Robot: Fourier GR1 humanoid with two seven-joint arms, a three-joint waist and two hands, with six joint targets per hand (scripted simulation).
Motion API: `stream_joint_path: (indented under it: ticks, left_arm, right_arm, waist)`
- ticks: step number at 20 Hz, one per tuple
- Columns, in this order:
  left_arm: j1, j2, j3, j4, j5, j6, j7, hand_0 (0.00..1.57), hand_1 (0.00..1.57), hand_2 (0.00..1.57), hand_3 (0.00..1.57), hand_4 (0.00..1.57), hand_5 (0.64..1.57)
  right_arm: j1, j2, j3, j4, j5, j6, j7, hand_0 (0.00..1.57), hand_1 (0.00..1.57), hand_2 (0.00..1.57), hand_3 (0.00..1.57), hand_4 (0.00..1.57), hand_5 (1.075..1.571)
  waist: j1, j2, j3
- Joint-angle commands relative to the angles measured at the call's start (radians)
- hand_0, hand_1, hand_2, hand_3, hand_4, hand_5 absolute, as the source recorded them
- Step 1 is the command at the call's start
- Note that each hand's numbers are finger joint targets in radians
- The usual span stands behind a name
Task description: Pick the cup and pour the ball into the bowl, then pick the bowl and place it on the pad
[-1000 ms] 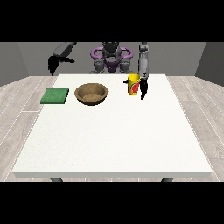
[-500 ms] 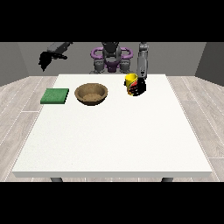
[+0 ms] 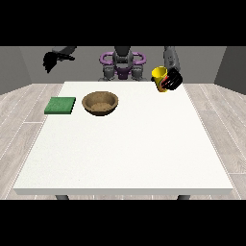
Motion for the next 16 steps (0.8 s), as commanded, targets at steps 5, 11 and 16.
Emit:
stream_joint_path:
  ticks: [5,11,16]
  left_arm:
    - [-0.100,0.009,-0.137,-0.031,-0.224,0.069,0.295,1.49,1.49,1.57,1.57,1.53,1.287]
    - [-0.188,-0.042,-0.209,-0.046,-0.362,0.062,0.500,1.49,1.49,1.57,1.57,1.53,1.287]
    - [-0.289,-0.065,-0.305,-0.001,-0.558,0.114,0.665,1.52,1.52,1.57,1.57,1.57,1.211]
  right_arm:
    - [0.039,-0.022,-0.031,0.118,0.005,0.057,-0.112,0.00,0.00,0.00,0.00,0.00,1.568]
    - [0.004,-0.052,-0.040,0.151,-0.015,0.086,-0.078,0.00,0.00,0.00,0.00,0.00,1.569]
    - [-0.042,-0.077,-0.034,0.155,-0.017,0.107,-0.066,0.00,0.00,0.00,0.00,0.00,1.570]
  waist:
    - [0.017,-0.031,-0.0033]
    - [0.003,-0.053,-0.0036]
    - [-0.047,-0.030,-0.0031]
